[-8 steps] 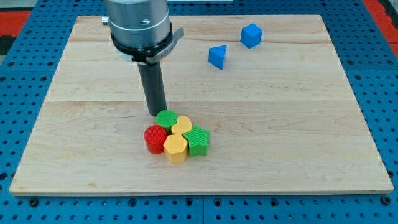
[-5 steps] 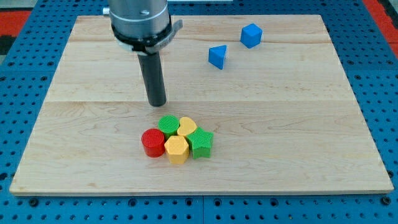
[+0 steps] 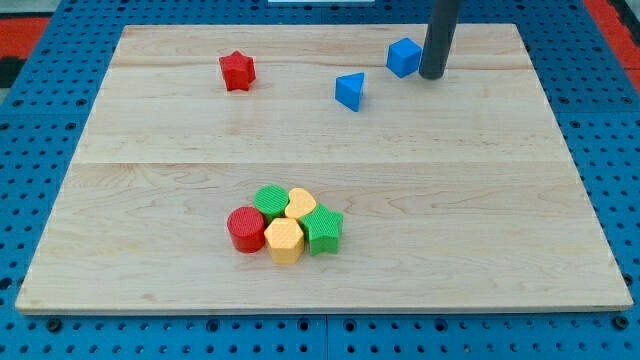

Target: Slide the blue cube to the group of blocks

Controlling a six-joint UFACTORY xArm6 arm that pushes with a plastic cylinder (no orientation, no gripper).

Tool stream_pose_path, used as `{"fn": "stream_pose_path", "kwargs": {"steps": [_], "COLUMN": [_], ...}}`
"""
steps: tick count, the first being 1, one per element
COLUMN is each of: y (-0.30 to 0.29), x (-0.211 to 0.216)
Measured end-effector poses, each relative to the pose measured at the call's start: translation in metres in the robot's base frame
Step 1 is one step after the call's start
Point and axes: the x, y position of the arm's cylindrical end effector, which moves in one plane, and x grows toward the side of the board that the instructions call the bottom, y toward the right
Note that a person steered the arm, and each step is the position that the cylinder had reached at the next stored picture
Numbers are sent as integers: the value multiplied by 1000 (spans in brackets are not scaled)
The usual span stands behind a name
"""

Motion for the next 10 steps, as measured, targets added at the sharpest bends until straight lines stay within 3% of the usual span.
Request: {"fn": "stream_pose_path", "kwargs": {"steps": [1,2,3,5,8,10], "y": [-4,-45,-74,-52,-39,14], "x": [-42,-51,-41,-33,30,68]}}
